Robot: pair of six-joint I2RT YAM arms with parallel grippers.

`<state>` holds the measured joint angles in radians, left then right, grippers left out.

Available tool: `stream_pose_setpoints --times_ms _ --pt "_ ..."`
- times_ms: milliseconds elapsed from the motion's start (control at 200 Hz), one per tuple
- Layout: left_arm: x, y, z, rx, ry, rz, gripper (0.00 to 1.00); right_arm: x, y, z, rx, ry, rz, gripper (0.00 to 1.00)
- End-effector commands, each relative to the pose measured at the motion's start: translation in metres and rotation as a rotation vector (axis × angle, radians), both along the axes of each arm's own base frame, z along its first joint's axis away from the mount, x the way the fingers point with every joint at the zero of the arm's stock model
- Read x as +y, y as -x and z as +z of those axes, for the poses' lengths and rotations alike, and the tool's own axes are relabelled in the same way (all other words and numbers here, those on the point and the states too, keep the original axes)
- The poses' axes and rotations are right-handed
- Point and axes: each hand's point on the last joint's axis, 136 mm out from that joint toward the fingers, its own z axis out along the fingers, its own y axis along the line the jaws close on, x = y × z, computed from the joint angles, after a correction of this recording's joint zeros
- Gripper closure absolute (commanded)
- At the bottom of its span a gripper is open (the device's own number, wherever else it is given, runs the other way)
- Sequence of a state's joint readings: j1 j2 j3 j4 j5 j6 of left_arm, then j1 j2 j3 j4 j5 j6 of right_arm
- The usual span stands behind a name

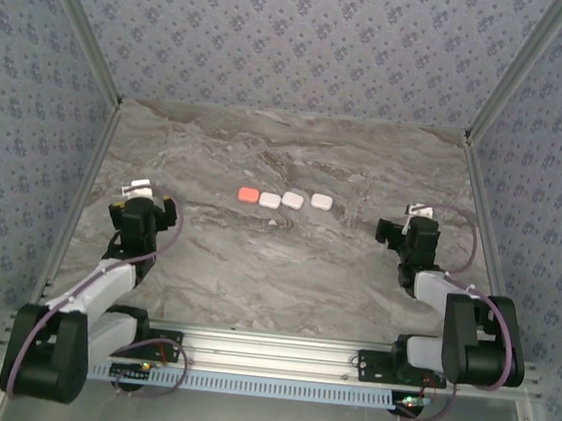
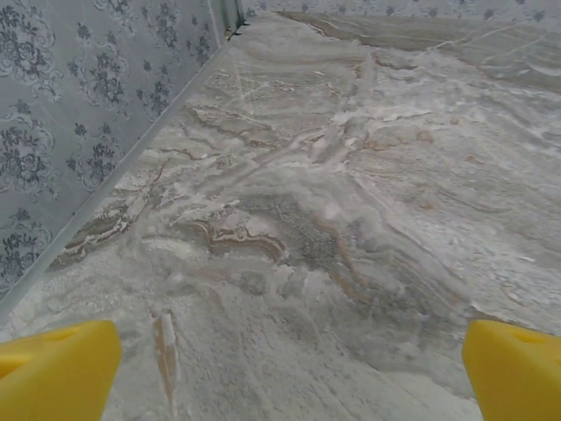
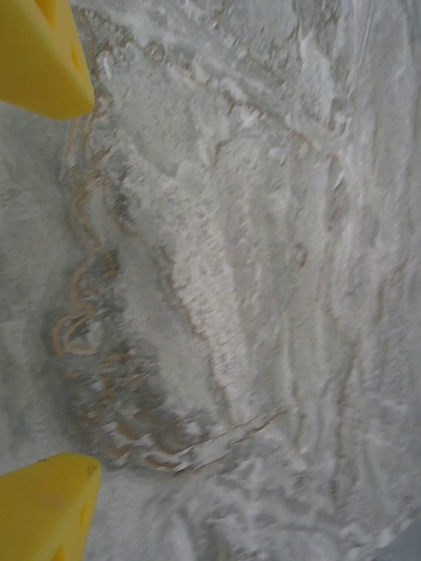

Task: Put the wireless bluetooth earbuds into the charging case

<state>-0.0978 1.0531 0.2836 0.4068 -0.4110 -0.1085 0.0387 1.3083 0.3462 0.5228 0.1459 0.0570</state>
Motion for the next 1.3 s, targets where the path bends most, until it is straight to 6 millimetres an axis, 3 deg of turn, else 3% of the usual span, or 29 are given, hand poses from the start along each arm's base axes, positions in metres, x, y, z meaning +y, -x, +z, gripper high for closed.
stream_pose_setpoints --times_ms 0,220,275,360,570,700,1294 --pt "0.005 -0.015 0.011 -0.088 -0.041 -0.010 0.01 0.003 -0.016 0.037 -0.173 0.067 0.057 0.00" --pt "-0.017 -0.036 0.011 -0.132 -0.002 -0.187 0.01 0.007 -0.023 0.019 -0.189 0.068 0.109 0.00" --pt "-0.019 -0.040 0.011 -0.148 0.015 -0.218 0.01 0.006 -0.025 0.009 -0.175 0.068 0.106 0.00" --pt "-0.021 -0.045 0.009 -0.163 0.063 -0.258 0.01 0.002 -0.031 0.007 -0.145 0.058 0.090 0.00" --pt "-0.032 -0.060 -0.016 -0.165 0.095 -0.339 0.01 -0.007 -0.038 0.004 -0.113 0.002 0.072 0.00" --pt "-0.028 -0.076 -0.026 -0.049 0.124 -0.317 0.01 -0.007 -0.038 0.004 -0.113 0.002 0.071 0.00" --pt "-0.026 -0.077 -0.026 -0.035 0.102 -0.287 0.01 -0.006 -0.038 0.004 -0.110 0.018 0.069 0.00"
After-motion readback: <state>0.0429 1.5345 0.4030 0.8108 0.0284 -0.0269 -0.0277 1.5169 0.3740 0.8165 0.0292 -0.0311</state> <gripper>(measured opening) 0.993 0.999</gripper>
